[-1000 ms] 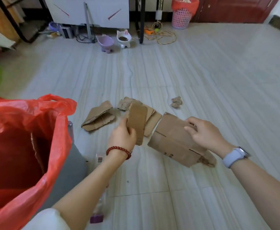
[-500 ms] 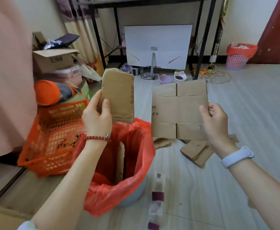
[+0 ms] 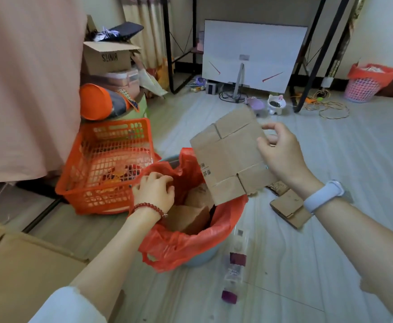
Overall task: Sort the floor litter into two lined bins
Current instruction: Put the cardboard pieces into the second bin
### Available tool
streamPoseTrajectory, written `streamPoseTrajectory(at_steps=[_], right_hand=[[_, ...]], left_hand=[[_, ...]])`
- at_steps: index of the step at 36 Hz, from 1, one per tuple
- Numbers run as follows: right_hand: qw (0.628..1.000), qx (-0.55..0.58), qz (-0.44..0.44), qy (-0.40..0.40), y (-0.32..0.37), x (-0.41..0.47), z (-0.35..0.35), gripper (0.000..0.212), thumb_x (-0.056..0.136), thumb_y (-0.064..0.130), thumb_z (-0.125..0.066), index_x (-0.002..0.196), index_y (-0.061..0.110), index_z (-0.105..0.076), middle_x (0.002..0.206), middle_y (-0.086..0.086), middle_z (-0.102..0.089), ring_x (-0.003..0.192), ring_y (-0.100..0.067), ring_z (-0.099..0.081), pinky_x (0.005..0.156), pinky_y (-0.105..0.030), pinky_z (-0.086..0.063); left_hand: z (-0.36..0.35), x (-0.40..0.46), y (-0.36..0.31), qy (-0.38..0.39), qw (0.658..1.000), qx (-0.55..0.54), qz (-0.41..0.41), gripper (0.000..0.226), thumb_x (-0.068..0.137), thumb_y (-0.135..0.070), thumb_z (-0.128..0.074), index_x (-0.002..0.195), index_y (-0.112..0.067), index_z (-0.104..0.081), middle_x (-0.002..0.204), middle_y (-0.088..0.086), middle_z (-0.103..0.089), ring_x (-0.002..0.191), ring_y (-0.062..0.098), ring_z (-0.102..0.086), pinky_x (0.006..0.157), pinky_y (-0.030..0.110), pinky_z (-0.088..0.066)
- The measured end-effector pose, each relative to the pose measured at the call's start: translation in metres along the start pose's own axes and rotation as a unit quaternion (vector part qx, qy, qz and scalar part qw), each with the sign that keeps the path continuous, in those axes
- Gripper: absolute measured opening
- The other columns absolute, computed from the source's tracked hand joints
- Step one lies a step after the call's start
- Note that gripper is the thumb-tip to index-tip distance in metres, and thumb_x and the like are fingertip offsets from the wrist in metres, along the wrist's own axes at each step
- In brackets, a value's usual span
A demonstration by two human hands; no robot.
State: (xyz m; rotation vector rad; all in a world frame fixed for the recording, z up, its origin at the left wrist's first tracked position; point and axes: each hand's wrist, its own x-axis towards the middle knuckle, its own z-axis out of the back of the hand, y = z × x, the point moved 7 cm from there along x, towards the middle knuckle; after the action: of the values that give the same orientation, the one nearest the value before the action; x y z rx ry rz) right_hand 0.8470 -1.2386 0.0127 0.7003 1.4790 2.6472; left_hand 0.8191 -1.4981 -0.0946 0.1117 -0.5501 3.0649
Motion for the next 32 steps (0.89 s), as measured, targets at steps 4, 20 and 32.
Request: streamPoseTrajectory(at_steps=[4,20,32], right_hand=[[0.981,-0.133,0.093,0.11,0.027,0.0,-0.049,0.024,0.087,0.011,-0.048,0.109,0.017,-0.053,0.085,-0.018,-0.067,0.084,-0.033,-0.059,0.074,-0.037,-0.045],[0.71,-0.503,0.226,0.438,-0.038,-0.045,-0.225,0.041,0.091,0.012,-0.04,0.13,0.021,-0.049,0.137,-0.008,-0.044,0.122,-0.029,-0.042,0.083,-0.038,-0.042],[0.708,-0.414,0.045,0.571,-0.114,-0.071,-0.211,0.041,0.094,0.011,-0.038,0.132,0.015,-0.05,0.138,-0.004,-0.049,0.129,-0.025,-0.041,0.107,-0.033,-0.033]], left_hand=[[0.005,-0.001,0.025,-0.034,0.999,-0.019,0.03,0.04,0.09,-0.027,-0.049,0.13,-0.026,-0.048,0.14,0.002,-0.039,0.131,0.025,-0.03,0.104,0.046,-0.027],[-0.036,-0.015,0.067,-0.01,0.963,-0.255,0.089,0.054,0.095,-0.004,-0.031,0.147,-0.013,-0.019,0.145,0.015,-0.032,0.129,0.029,-0.037,0.102,0.032,-0.033],[-0.032,-0.011,0.068,0.003,0.988,-0.13,0.086,0.052,0.095,-0.014,-0.035,0.145,-0.019,-0.023,0.151,0.006,-0.025,0.134,0.028,-0.032,0.105,0.048,-0.033]])
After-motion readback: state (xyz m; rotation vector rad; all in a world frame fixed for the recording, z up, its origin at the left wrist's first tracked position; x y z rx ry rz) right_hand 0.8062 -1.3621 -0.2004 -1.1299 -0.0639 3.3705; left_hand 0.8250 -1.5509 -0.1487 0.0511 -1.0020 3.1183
